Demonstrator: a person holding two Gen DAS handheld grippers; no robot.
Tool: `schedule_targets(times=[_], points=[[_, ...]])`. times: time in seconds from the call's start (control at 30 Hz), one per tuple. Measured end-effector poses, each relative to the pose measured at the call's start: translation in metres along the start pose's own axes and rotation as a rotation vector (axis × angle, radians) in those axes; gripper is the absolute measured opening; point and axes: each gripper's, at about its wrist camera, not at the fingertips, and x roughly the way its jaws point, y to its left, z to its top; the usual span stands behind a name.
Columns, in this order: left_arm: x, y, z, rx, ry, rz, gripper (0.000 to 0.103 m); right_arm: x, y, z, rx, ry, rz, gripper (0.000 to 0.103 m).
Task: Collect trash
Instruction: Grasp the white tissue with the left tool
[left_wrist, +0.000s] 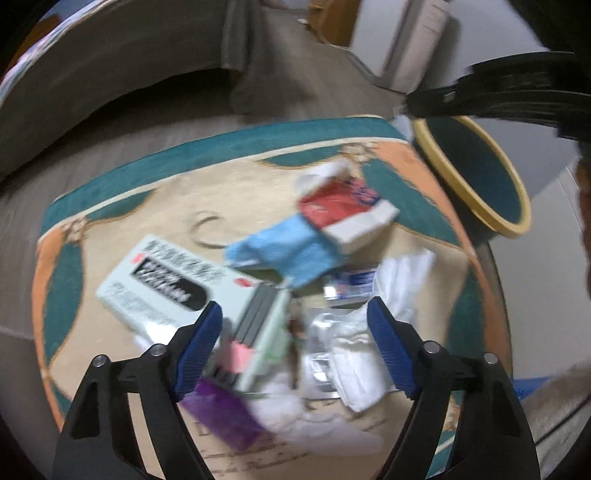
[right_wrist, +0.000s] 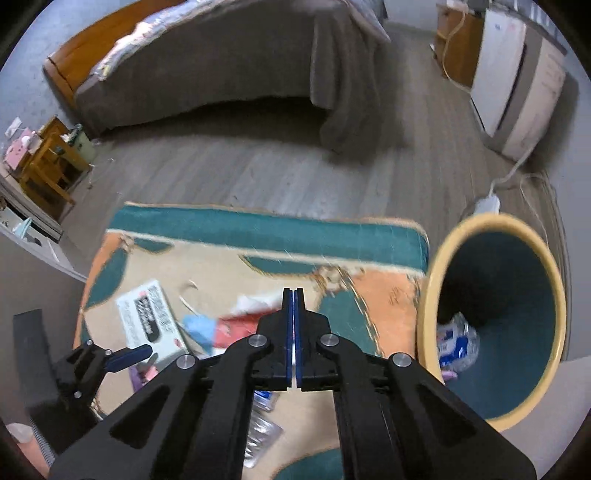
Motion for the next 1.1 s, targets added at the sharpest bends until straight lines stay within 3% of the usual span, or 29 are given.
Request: schedule_targets(times=[0.1, 0.33, 0.4, 0.5, 0.57, 0.63, 0.87, 1.1], points=[[0.0, -0.013, 0.001, 0.034, 0.002, -0.034, 0.068, 0.006, -0.012, -0.006, 0.024, 0.028, -0.01, 0.001], [0.015, -0.046, -0.006, 0.147, 0.063, -0.071, 0.067, 0.002, -0.029, -0.01, 0.05, 0.03, -0.02, 0.003], [0.025, -0.054, -0.011, 0.178, 0.101, -0.054, 0.06, 0.002, -0.03, -0.011, 0.052, 0.034, -0.018, 0.012], [0.031, -0.06, -0.015, 0.204, 0.126, -0.043, 0.045, 0.0, -0.031, -0.011, 0.044, 0.031, -0.018, 0.034], [0.026, -0.061, -0.013, 0.217, 0.116, -0.05, 0.016, -0.002, -0.031, -0.012, 0.038, 0.025, -0.021, 0.057], [0.017, -0.057, -0.009, 0.197, 0.097, -0.069, 0.015, -0.002, -0.032, -0.012, 0.038, 0.02, -0.021, 0.07], [-0.028, -0.01, 0.006, 0.11, -0.015, 0.011, 0.015, 0.007, -0.025, -0.013, 0.043, 0.035, -0.036, 0.091], [-0.055, 0.055, 0.013, -0.038, -0.069, 0.096, 0.015, 0.031, 0.0, -0.013, 0.022, 0.087, -0.046, 0.097]])
